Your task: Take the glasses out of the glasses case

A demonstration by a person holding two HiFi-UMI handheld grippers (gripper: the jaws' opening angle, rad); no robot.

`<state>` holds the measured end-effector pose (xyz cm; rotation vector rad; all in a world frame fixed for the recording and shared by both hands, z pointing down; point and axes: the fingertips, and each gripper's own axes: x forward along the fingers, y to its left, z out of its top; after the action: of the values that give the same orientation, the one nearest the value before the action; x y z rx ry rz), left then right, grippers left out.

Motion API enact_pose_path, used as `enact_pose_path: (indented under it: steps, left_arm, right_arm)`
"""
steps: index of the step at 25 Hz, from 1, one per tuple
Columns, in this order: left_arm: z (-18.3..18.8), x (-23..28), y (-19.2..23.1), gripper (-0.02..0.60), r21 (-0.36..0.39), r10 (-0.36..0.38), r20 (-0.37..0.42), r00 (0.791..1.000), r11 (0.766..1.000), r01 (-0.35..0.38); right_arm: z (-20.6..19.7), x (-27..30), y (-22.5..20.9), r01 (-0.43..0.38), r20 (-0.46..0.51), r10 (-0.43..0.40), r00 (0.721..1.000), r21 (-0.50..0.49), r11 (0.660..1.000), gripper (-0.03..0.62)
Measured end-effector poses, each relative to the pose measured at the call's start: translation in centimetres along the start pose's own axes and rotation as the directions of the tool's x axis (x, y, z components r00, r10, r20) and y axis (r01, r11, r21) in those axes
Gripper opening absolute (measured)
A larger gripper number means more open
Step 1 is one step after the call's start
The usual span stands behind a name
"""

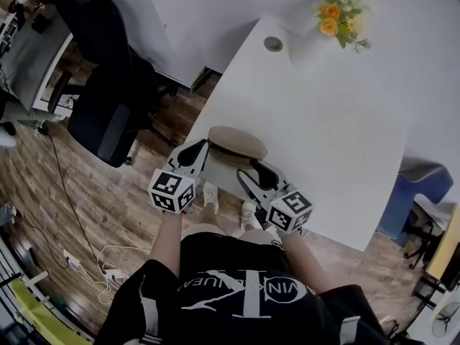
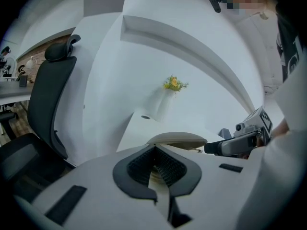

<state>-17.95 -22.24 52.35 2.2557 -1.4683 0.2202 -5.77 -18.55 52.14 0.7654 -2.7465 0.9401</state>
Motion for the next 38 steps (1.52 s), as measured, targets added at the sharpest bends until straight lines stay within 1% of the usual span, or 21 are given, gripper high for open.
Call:
enact_pose_path:
  steps: [9, 15, 17, 21, 25, 28, 30, 34, 36, 38]
  left_arm:
    - [1.3, 1.4, -0.1, 0.014, 0.045, -0.081, -0.029, 0.996, 0.996, 0.082]
    - [2.2, 2.4, -0.1, 0.014, 0.059, -0.127, -0.033, 0.991, 0.990, 0.129]
    - [2.3, 2.7, -0.1, 0.014, 0.061, -0.142, -0.038, 0.989, 0.988, 0.144]
    - [2.5, 3.2, 0.0, 0.014, 0.063, -0.169, -0.046, 0.984, 0.983, 0.172]
    - [2.8, 3.6, 0.1, 0.014, 0.061, -0.196, -0.045, 0.980, 0.978, 0.199]
    - [2.9, 3.8, 0.1, 0.014, 0.057, -0.213, -0.047, 0.976, 0.975, 0.215]
    - [2.9, 3.9, 0.1, 0.014, 0.057, -0.226, -0.048, 0.973, 0.972, 0.229]
    - [3.0, 4.2, 0.2, 0.014, 0.061, -0.262, -0.050, 0.964, 0.962, 0.265]
    - [2.8, 4.3, 0.1, 0.014, 0.063, -0.282, -0.059, 0.958, 0.956, 0.286]
    - [2.4, 4.4, 0.0, 0.014, 0.065, -0.295, -0.069, 0.953, 0.952, 0.300]
  right_arm:
    - [1.7, 0.5, 0.0, 0.043, 0.051, -0.042, 0.998, -0.011, 0.999, 0.187]
    - [2.6, 0.3, -0.8, 0.097, 0.069, -0.095, 0.993, -0.020, 0.995, 0.187]
    - [2.6, 0.4, -0.9, 0.117, 0.055, -0.114, 0.992, -0.046, 0.992, 0.187]
    - [2.4, 0.9, -0.9, 0.153, 0.012, -0.153, 0.988, -0.142, 0.978, 0.187]
    - [2.5, 1.6, -1.2, 0.187, -0.032, -0.199, 0.979, -0.225, 0.956, 0.186]
    - [2.1, 2.2, -1.6, 0.194, -0.105, -0.232, 0.967, -0.286, 0.938, 0.186]
    - [1.8, 2.5, -1.8, 0.198, -0.154, -0.262, 0.953, -0.339, 0.920, 0.186]
    - [1.6, 3.6, -1.8, 0.183, -0.240, -0.322, 0.916, -0.464, 0.867, 0.186]
    - [1.6, 4.1, -1.8, 0.168, -0.273, -0.347, 0.897, -0.516, 0.840, 0.186]
    - [1.7, 4.3, -2.0, 0.156, -0.293, -0.364, 0.884, -0.550, 0.820, 0.186]
